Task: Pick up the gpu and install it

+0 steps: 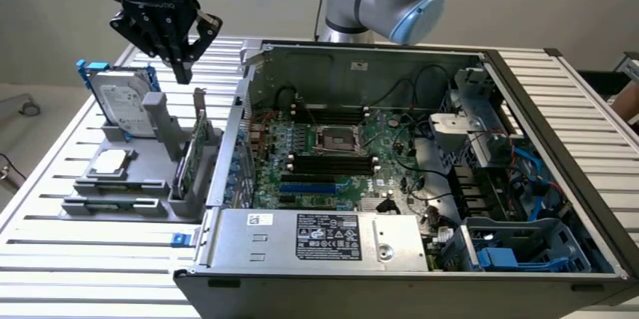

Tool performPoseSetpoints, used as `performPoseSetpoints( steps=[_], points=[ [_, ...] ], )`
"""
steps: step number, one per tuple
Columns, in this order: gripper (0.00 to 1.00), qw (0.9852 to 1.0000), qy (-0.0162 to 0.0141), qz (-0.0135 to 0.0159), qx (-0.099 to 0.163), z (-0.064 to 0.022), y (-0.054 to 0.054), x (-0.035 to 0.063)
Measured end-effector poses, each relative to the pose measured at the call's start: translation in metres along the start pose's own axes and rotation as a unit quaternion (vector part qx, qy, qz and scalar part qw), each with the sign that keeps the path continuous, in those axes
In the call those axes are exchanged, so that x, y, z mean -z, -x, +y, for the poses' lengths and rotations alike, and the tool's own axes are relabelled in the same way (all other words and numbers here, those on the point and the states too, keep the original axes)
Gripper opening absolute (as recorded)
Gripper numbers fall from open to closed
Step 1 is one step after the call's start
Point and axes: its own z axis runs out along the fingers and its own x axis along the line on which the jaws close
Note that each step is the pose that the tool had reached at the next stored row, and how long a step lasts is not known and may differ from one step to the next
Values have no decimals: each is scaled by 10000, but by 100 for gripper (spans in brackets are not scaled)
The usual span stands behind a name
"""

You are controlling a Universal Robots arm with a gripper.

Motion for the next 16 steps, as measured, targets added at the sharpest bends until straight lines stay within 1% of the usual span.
performPoseSetpoints(
  steps=[3, 4, 5, 7, 8, 9, 10, 16],
  points=[
    [12, 10000, 0, 0, 0, 0, 0, 0],
    [17, 10000, 0, 0, 0, 0, 0, 0],
    [17, 10000, 0, 0, 0, 0, 0, 0],
    [30, 10000, -1, 13, -1, 0, -1, -1],
    [30, 10000, -1, 17, -2, -1, -7, -11],
    [36, 10000, -3, 21, -1, -10, -24, -29],
    [36, 10000, -3, 30, -1, -26, -44, -46],
    [36, 10000, -4, 49, -2, -133, -104, -150]
  ],
)
